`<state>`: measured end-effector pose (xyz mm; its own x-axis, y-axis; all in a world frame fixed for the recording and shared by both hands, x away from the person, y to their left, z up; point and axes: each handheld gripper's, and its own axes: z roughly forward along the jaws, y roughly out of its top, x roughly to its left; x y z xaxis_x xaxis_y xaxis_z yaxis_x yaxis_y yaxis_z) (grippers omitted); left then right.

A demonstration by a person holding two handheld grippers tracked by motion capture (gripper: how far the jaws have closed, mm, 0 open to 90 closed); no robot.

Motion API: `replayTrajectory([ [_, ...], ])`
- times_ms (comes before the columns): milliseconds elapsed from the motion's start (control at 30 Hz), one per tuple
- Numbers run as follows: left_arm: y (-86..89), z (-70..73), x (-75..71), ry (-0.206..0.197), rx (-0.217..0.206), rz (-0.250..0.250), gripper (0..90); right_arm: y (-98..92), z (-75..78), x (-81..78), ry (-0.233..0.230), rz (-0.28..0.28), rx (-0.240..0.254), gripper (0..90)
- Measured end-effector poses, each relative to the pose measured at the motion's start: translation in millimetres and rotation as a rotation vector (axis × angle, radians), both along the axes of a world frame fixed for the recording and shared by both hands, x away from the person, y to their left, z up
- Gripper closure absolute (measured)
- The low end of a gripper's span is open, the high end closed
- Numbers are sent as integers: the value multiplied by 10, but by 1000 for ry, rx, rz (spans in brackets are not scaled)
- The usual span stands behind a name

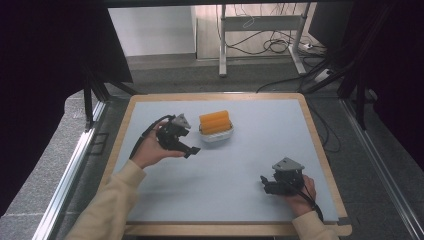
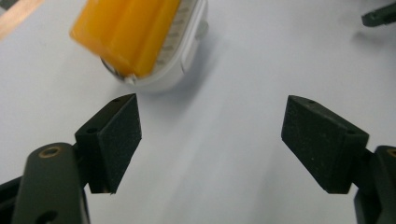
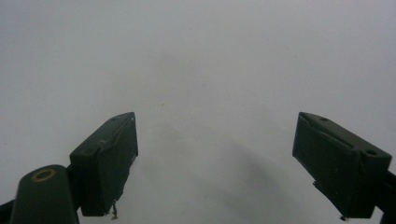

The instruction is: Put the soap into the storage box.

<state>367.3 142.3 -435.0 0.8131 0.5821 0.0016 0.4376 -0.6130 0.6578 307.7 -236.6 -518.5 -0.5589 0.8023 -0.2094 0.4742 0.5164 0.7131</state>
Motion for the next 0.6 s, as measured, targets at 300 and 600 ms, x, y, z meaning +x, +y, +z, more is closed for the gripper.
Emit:
replayTrajectory([
  [300,287,-231,-511,4,-21,59,180,3,7,-10,-4,-7,3,146],
  [600,468,-429,-742,17,-33,118,186,3,6,-11,-7,-8,-2,146],
])
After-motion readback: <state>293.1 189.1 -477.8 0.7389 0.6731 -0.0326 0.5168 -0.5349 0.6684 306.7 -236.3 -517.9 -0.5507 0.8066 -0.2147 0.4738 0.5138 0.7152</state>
